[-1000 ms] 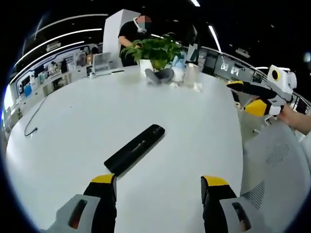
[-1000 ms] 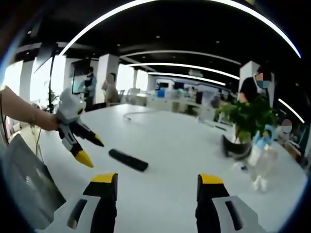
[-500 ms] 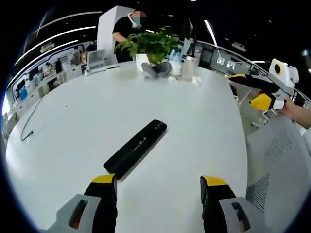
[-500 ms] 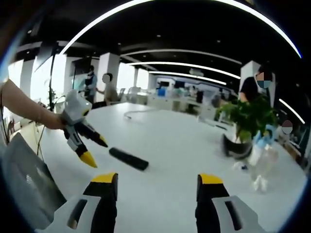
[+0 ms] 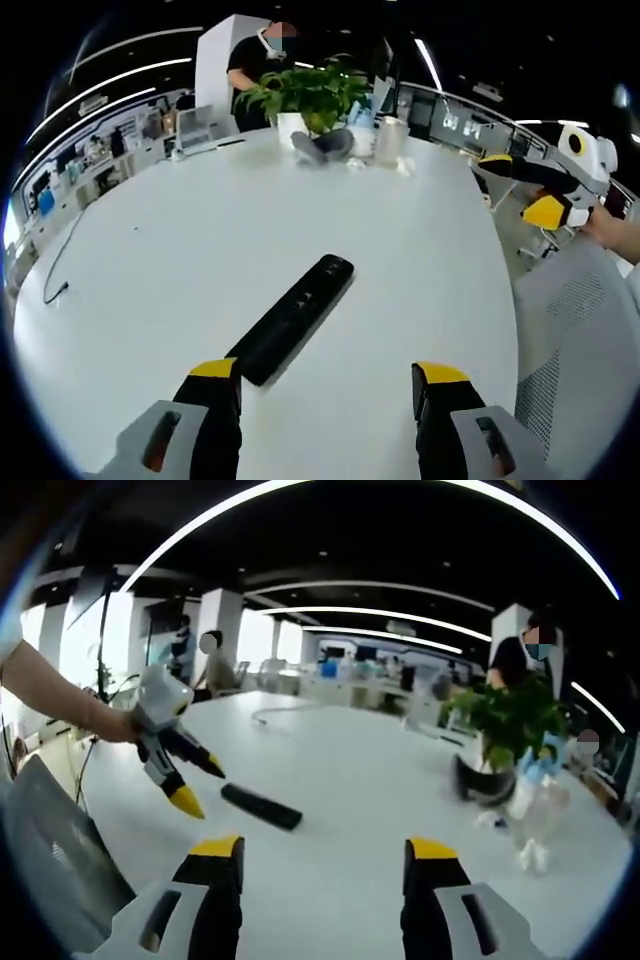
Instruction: Press the specified remote control buttons in sequence, fully releasing each button before pressing the next.
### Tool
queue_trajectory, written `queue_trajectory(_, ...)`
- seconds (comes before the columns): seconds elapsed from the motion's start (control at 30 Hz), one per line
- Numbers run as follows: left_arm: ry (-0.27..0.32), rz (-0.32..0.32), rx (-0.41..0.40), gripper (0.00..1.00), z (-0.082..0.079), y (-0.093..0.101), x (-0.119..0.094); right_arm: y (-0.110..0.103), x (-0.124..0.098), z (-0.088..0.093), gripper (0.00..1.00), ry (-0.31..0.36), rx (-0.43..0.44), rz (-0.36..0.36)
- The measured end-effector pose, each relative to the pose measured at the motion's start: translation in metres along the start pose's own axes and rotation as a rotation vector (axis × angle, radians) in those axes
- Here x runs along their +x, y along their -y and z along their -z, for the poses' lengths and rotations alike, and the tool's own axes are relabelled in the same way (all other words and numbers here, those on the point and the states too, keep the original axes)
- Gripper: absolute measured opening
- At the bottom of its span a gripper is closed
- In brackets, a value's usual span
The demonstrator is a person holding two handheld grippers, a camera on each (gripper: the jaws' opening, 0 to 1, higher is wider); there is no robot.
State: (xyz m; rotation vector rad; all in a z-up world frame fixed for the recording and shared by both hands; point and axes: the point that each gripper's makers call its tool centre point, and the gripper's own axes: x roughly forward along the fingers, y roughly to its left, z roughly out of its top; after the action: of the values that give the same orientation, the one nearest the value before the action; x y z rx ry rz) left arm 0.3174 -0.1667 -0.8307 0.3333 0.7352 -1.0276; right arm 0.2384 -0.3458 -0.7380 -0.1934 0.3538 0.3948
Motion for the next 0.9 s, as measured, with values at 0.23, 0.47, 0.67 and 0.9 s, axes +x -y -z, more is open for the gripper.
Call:
queue_trajectory(0.23, -0.023, 0.009, 0.035, 0.72, -0.004, -0.004, 0.006, 0.000, 0.000, -0.002, 0.63, 0.008, -0.003, 0.000)
queue_trajectory(0.47, -0.021, 0.020, 0.050, 0.72, -0.011, -0.005, 0.012, 0.000, 0.000, -0.001, 0.62, 0.003, -0.004, 0.001)
queue_trajectory(0.67, -0.032, 0.027, 0.054, 0.72, -0.012, -0.007, 0.017, 0.001, 0.000, 0.000, 0.62, 0.001, -0.002, 0.005)
queue_trajectory(0.9, -0.052, 0.032, 0.056, 0.72, -0.007, -0.009, 0.023, 0.001, 0.000, 0.000, 0.62, -0.003, -0.003, 0.000)
